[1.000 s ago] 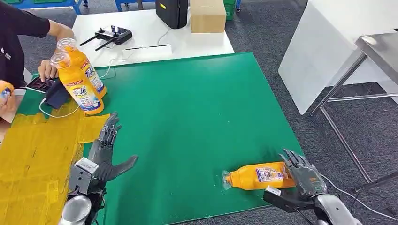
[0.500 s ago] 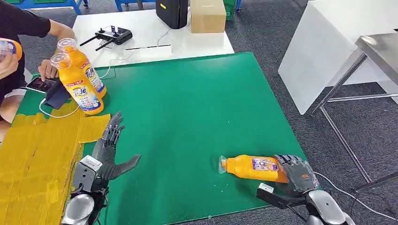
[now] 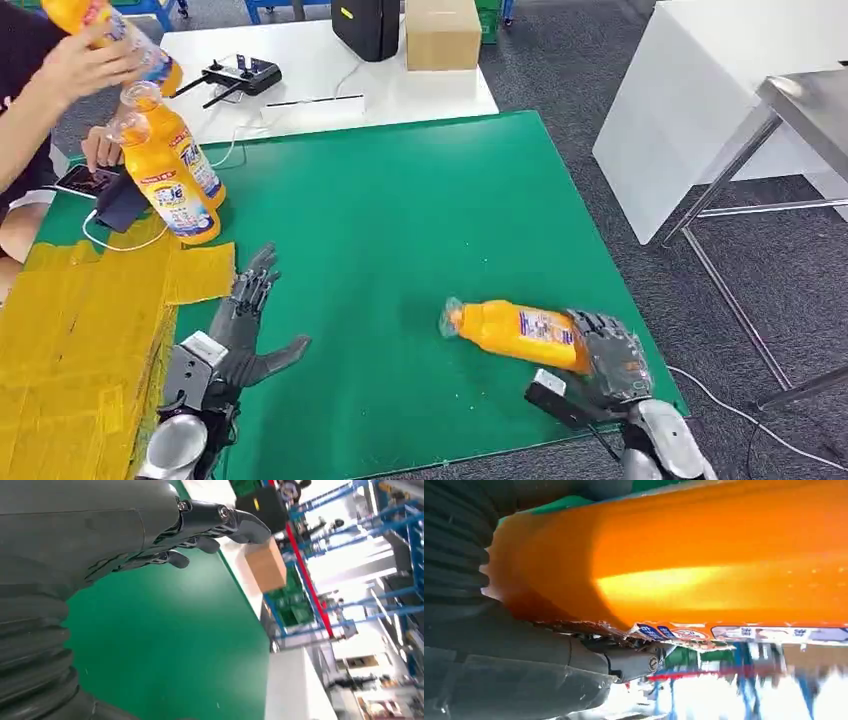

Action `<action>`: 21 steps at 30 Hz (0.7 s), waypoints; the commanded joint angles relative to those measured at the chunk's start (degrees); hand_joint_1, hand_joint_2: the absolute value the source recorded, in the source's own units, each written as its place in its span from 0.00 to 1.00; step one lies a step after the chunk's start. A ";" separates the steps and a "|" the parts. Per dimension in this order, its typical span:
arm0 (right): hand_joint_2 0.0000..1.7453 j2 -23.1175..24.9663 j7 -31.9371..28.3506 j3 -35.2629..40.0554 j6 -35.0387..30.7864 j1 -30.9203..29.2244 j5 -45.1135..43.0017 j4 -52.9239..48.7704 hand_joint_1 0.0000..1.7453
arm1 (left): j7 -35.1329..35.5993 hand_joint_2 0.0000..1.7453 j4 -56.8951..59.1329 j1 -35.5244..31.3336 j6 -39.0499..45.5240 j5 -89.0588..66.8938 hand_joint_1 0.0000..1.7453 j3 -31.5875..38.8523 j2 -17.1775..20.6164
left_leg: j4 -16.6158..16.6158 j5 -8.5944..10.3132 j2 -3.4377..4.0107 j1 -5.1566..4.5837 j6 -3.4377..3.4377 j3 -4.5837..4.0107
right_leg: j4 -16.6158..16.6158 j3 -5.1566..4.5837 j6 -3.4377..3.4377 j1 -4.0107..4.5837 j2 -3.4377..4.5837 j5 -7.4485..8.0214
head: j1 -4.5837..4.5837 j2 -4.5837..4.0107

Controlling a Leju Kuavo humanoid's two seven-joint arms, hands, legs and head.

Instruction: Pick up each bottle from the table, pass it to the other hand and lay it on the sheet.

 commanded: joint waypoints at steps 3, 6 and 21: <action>1.00 14.42 -8.29 -8.22 -6.72 -4.86 -10.18 -2.26 1.00 | -0.21 1.00 2.22 -1.97 -5.55 5.25 0.00 -4.93 1.02 | -0.02 -0.06 -0.08 0.07 -0.07 0.15 | -0.02 0.14 -0.02 0.05 0.10 -0.06 | 0.02 0.00; 1.00 17.26 -10.24 -7.16 -7.07 -6.49 -14.27 -1.28 1.00 | -0.75 1.00 3.44 -3.72 -8.10 7.68 0.00 -7.65 1.18 | -0.01 -0.03 -0.01 0.03 -0.06 0.02 | 0.00 0.03 -0.02 0.01 0.13 -0.01 | 0.02 0.02; 1.00 24.97 -17.45 4.09 4.29 -16.81 -32.08 22.04 1.00 | 0.39 1.00 11.48 -13.17 -11.51 14.76 0.00 -15.06 1.37 | -0.08 0.00 -0.11 0.14 -0.16 0.29 | -0.08 0.28 -0.06 0.10 0.14 -0.03 | 0.02 0.00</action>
